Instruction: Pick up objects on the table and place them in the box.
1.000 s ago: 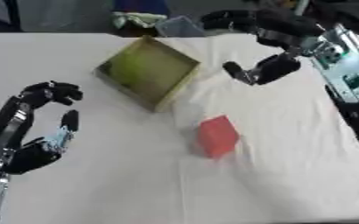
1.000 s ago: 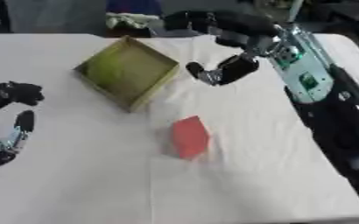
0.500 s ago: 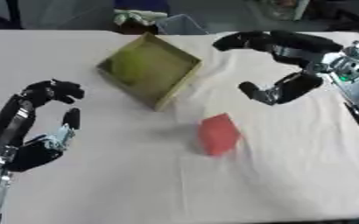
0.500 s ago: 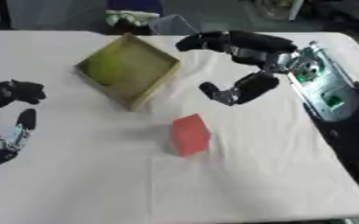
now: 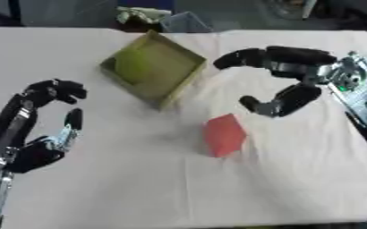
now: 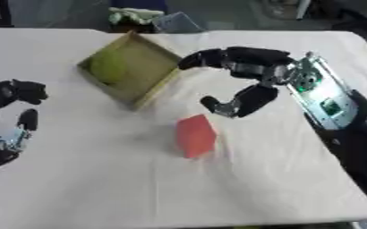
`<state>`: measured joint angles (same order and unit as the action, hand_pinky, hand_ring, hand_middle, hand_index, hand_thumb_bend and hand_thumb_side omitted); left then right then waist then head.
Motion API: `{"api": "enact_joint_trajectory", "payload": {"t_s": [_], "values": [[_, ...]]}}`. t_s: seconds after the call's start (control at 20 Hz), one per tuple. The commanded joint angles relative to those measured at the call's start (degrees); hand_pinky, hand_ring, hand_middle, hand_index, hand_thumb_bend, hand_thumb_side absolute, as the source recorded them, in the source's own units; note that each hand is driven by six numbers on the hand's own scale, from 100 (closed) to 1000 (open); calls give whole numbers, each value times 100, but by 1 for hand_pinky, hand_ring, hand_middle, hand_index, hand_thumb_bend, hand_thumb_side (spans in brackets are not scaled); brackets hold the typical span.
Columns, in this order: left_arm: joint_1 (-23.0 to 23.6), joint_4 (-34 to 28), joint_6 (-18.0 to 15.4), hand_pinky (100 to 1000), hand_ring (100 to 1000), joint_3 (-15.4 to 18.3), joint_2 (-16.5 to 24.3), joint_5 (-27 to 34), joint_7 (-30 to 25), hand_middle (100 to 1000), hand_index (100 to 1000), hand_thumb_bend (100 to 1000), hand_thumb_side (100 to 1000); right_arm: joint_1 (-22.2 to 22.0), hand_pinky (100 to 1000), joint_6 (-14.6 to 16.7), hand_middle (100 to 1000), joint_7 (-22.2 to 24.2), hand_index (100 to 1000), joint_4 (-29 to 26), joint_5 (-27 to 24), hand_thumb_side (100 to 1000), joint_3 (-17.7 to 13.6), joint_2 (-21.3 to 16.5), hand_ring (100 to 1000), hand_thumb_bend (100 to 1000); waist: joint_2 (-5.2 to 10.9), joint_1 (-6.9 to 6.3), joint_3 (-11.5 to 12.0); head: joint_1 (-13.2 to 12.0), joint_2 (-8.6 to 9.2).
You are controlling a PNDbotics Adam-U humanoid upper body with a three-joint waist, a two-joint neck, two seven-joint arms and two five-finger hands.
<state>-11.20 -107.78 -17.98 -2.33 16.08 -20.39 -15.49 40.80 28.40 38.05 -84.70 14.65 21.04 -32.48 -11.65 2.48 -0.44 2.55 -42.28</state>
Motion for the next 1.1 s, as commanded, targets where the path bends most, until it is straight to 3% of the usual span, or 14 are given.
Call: {"api": "enact_joint_trajectory", "payload": {"t_s": [0.05,0.5,1.1], "values": [[-54,-85,-16,673,808,27,127,31,-24,628,754,100,575,81,993,594,961,577,1000,41,107,546,29,-86,1000,100,89,-10,-2,-18,-22],[-54,-82,-28,674,808,23,133,34,-42,629,754,100,576,63,993,815,961,680,1000,158,329,635,268,-76,1000,100,88,-6,0,-16,-50],[-36,-65,-36,674,808,21,146,29,-60,630,755,100,580,12,994,911,955,933,1000,172,245,773,565,-145,1000,100,98,16,-19,-32,-74]]}}
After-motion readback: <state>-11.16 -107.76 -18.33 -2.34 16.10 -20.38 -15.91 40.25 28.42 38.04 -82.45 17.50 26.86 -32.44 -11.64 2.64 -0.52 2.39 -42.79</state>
